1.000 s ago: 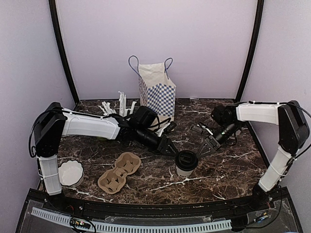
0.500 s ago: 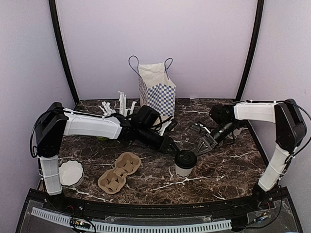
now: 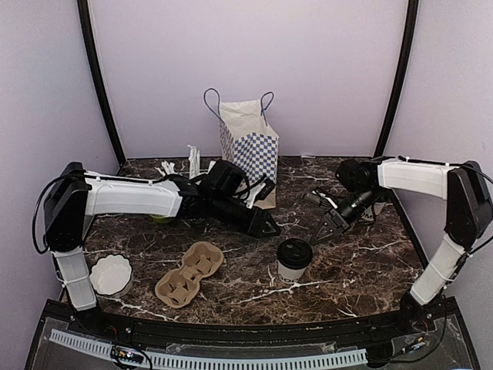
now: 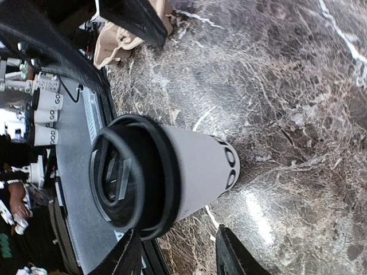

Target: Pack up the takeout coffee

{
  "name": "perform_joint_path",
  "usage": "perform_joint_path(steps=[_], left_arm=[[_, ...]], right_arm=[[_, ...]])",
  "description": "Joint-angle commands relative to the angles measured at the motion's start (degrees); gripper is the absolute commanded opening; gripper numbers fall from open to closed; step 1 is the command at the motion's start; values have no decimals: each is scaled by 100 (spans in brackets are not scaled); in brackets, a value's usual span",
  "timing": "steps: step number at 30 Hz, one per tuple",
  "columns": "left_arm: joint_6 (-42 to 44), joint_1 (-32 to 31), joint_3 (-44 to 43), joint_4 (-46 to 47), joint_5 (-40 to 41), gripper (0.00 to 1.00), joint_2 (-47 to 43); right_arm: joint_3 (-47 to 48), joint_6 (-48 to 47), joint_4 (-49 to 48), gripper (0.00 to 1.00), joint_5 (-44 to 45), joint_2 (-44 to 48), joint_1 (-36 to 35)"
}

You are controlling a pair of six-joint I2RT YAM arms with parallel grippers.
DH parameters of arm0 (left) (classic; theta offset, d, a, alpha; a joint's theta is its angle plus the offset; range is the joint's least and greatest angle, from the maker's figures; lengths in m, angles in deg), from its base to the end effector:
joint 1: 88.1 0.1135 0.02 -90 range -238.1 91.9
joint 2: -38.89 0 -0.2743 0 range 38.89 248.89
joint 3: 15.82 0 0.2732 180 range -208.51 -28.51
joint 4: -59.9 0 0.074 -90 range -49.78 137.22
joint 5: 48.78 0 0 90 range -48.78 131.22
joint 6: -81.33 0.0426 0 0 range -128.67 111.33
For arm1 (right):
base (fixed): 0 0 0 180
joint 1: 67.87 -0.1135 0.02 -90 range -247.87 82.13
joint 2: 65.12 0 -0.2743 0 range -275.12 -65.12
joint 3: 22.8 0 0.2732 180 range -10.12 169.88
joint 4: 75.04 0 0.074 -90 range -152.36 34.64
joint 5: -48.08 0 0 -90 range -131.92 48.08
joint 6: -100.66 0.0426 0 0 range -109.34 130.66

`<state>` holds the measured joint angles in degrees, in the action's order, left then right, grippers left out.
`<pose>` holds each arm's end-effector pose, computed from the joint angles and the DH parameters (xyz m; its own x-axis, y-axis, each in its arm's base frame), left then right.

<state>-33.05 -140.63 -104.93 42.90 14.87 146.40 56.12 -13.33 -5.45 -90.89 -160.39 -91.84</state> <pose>0.2607 -0.3712 0.2239 -0.7054 0.3123 -0.6363 0.7028 0.4248 -0.5707 0.2744 0.1572 0.2080 -0.7045 -0.6053 -0.3706 -0.6588 0.3634 0.6587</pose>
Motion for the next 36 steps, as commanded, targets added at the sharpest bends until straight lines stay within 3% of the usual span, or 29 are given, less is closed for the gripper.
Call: perform_joint_path(steps=[1, 14, 36], left_arm=[[-173, 4, 306, -12, -80, 50, -700], [-665, -287, 658, -198, -1107, 57, -559], [-892, -301, 196, 188, -1383, 57, 273]], right_arm=[[0, -162, 95, 45, 46, 321, -29], [494, -44, 40, 41, -23, -354, -29], [544, -212, 172, 43, -225, -683, -86]])
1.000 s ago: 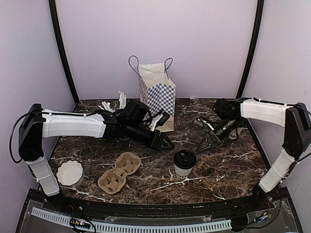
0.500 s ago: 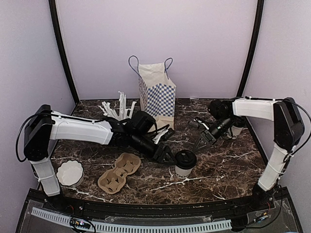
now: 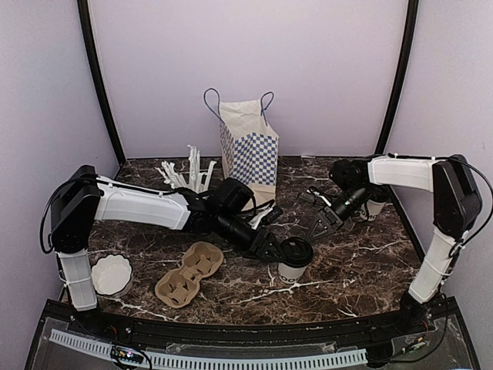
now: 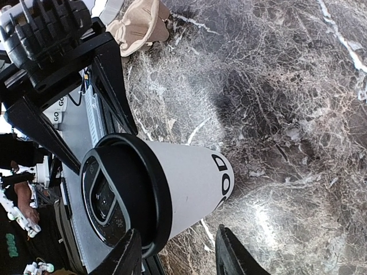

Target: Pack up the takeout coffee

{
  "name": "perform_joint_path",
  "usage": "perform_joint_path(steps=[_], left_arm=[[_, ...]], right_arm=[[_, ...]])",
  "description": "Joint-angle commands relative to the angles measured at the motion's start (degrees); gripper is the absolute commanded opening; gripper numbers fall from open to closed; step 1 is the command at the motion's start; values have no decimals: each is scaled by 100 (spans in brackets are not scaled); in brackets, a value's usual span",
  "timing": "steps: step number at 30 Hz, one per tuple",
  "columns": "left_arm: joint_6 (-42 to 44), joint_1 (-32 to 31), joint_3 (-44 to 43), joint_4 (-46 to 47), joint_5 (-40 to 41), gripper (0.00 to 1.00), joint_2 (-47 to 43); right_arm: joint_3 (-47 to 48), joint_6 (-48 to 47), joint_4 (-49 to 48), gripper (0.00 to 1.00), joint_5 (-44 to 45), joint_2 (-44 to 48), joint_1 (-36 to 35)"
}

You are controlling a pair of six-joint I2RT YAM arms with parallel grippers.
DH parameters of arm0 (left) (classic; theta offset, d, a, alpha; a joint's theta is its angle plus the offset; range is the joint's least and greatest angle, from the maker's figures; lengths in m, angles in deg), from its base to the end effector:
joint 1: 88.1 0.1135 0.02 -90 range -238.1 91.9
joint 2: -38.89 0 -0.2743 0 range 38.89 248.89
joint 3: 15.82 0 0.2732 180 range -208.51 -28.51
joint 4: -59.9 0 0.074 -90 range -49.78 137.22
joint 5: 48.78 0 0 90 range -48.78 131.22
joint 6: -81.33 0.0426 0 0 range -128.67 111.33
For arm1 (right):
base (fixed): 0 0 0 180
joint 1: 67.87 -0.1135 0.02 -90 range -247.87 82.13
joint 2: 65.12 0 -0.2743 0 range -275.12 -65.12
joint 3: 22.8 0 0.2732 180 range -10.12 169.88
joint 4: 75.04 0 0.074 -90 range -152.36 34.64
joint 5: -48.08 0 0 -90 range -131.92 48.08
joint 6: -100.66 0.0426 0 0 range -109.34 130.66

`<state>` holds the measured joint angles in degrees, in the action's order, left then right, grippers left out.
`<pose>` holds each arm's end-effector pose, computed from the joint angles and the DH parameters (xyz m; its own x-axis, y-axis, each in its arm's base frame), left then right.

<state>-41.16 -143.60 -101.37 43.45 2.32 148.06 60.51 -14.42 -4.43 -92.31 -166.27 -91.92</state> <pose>0.2285 -0.3797 0.1941 -0.7983 0.4234 -0.4283 0.5747 0.3227 -0.7520 0.2933 0.1668 0.1978 -0.7086 -0.6122 -0.3509 -0.6395 0.3469 0.6860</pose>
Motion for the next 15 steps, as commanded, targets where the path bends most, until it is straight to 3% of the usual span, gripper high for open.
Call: perform_joint_path(steps=[1, 9, 15], left_arm=[[-82, -4, -164, 115, -115, 57, 158], [306, 19, -104, -1176, 599, 51, 412], [328, 122, 10, -1453, 860, 46, 830]], right_arm=[[96, -102, 62, 43, -66, -105, -88], [-92, 124, -176, 41, 368, -198, -165], [-258, 542, -431, 37, 1303, -499, -179]])
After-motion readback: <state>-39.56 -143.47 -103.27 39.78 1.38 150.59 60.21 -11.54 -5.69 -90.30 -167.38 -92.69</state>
